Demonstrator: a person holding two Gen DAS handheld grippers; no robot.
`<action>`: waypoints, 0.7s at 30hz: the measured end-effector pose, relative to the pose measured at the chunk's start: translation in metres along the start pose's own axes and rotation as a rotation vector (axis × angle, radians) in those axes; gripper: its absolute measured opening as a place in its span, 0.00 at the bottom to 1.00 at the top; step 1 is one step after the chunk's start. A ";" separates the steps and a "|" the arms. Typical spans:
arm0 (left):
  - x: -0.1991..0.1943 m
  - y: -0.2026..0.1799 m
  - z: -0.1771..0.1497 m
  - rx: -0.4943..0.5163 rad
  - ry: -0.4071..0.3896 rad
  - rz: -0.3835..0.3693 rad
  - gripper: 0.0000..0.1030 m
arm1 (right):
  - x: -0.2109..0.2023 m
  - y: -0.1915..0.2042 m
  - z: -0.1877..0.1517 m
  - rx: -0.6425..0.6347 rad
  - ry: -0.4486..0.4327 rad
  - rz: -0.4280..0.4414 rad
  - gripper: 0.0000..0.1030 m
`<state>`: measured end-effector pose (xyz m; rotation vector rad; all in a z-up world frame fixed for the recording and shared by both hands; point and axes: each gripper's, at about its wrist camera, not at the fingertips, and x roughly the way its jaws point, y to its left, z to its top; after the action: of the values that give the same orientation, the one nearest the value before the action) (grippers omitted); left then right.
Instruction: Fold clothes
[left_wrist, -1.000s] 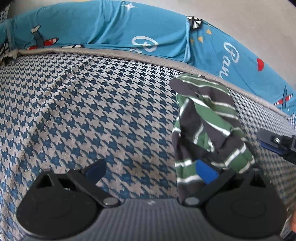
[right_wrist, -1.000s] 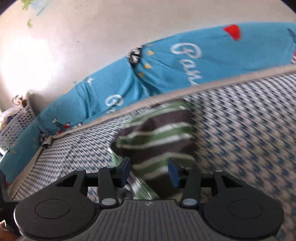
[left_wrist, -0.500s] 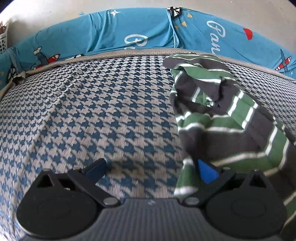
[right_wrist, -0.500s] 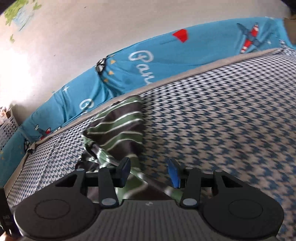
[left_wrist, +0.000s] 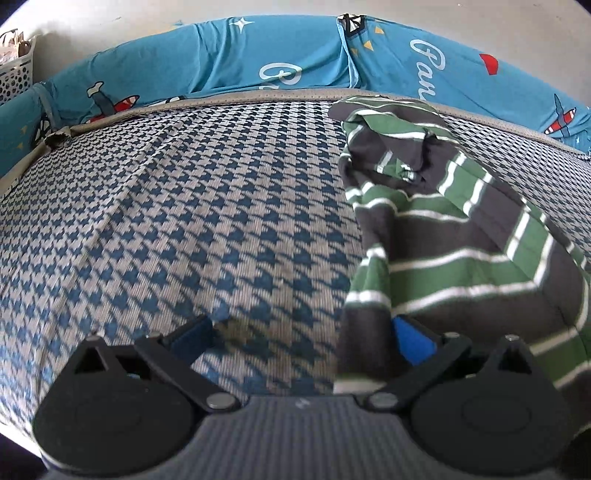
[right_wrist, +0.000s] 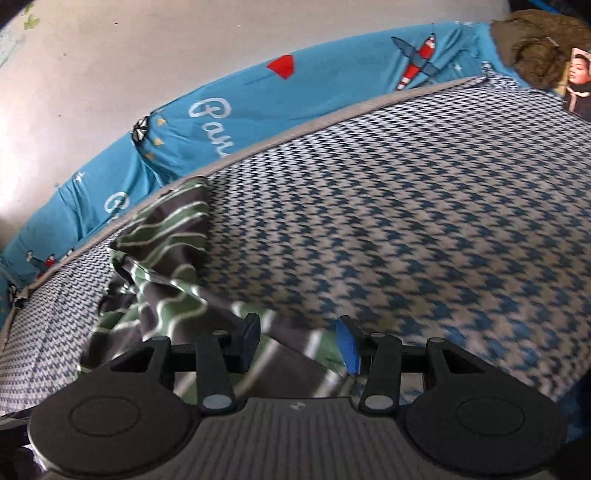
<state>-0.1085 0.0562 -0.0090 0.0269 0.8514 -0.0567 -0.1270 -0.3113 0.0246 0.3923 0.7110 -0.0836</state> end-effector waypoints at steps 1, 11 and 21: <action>-0.002 0.000 -0.002 0.000 0.001 0.000 1.00 | -0.002 -0.002 -0.002 0.003 0.002 -0.006 0.44; -0.017 0.000 -0.014 -0.021 0.015 0.003 1.00 | -0.003 0.000 -0.015 -0.046 0.014 -0.050 0.44; -0.023 0.015 -0.012 -0.118 -0.003 -0.016 1.00 | 0.000 0.012 -0.019 -0.107 -0.021 -0.045 0.15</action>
<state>-0.1317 0.0725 0.0005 -0.0910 0.8503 -0.0217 -0.1366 -0.2934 0.0154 0.2726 0.7010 -0.0914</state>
